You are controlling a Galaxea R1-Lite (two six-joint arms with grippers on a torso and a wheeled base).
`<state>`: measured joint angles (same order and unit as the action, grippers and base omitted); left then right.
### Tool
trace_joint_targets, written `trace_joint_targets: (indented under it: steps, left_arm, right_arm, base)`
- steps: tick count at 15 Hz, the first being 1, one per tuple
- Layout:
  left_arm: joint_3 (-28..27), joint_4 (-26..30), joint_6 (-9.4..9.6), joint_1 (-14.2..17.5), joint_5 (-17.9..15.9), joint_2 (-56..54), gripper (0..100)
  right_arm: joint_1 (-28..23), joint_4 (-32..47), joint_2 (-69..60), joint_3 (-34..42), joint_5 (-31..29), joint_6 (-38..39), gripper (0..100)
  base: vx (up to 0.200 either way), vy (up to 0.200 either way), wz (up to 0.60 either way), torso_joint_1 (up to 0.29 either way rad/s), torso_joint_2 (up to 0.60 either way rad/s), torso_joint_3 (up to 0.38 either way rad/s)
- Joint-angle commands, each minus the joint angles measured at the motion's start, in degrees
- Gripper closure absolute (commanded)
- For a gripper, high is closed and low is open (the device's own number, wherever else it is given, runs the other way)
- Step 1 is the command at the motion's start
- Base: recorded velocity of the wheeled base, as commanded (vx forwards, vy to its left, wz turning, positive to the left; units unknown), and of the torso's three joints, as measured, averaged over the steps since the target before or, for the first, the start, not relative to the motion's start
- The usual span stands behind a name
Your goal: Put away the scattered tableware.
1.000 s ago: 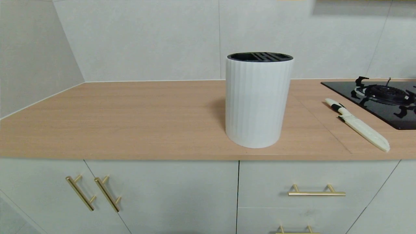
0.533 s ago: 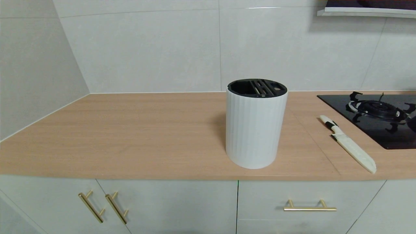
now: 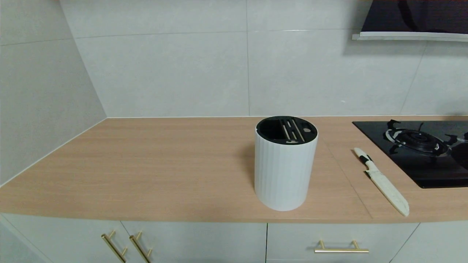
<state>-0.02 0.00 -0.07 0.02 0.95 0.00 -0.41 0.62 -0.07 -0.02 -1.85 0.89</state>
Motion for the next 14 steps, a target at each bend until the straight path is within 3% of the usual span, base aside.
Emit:
trace_joint_targets:
  steps: [1, 8, 14]
  left_arm:
    - [0.0, 0.0, -0.01, 0.1, 0.0, 0.1, 0]
    - [0.0, 0.0, -0.01, 0.1, 0.0, 0.0, 0]
    - [0.0, 0.0, -0.01, 0.0, 0.0, 0.1, 0]
  right_arm:
    - [0.0, 0.0, 0.1, 0.0, 0.0, 0.1, 0]
    - [0.1, 0.0, 0.1, 0.0, 0.0, 0.1, 0]
    - [0.0, 0.0, 0.1, 0.0, 0.0, 0.1, 0]
  base:
    - [0.000, 0.000, 0.00, 0.085, -0.19, -0.105]
    - [0.000, 0.000, 0.00, 0.030, -0.06, -0.032]
    - [0.000, 0.000, 0.00, 0.238, -0.51, -0.268]
